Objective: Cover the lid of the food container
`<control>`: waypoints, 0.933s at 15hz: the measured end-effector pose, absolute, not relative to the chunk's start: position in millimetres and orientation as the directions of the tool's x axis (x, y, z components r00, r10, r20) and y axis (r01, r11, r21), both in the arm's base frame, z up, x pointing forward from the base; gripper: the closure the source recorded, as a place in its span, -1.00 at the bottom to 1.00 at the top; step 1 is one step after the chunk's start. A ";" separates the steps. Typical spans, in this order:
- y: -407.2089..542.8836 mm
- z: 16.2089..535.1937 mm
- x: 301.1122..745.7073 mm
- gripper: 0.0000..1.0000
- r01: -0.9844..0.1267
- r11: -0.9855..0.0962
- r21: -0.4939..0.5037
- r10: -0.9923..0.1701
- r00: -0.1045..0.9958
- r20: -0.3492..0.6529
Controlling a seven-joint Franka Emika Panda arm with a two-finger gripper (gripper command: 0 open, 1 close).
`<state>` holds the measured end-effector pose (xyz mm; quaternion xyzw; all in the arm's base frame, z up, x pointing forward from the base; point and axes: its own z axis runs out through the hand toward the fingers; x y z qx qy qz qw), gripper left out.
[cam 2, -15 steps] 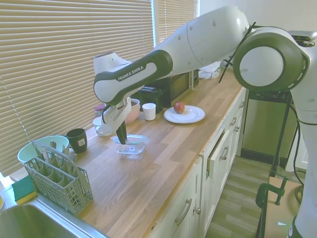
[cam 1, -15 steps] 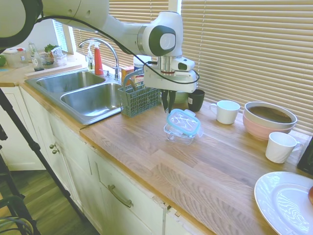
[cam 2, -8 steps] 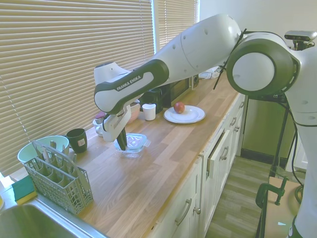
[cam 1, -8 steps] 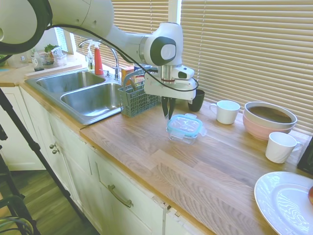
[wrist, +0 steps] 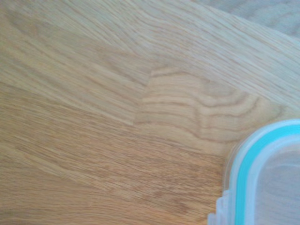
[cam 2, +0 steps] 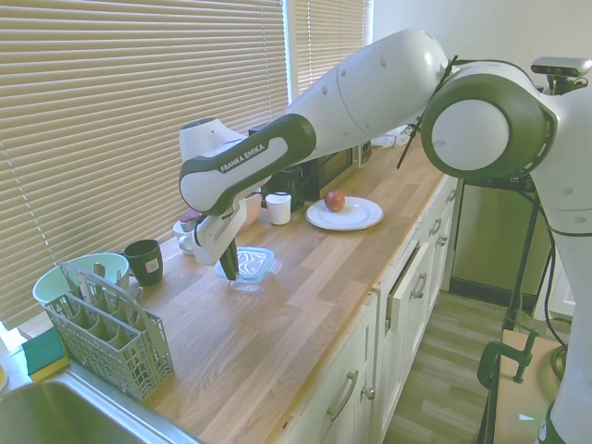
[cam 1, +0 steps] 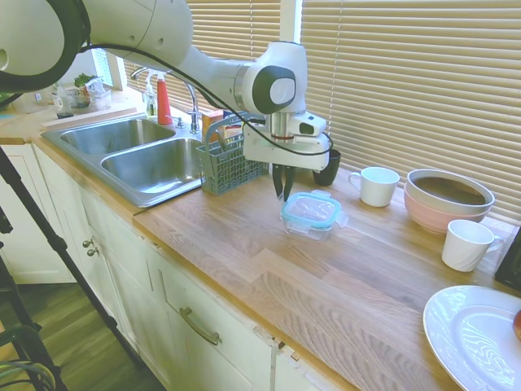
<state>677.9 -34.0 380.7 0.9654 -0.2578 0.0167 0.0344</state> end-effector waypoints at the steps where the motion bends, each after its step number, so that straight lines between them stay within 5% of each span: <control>1: -34.7 380.7 677.8 -1.00 -0.501 -0.864 0.057 -0.499 0.865 0.050; 14: -44.2 414.5 657.1 -1.00 -0.516 -0.856 0.031 -0.512 0.854 0.088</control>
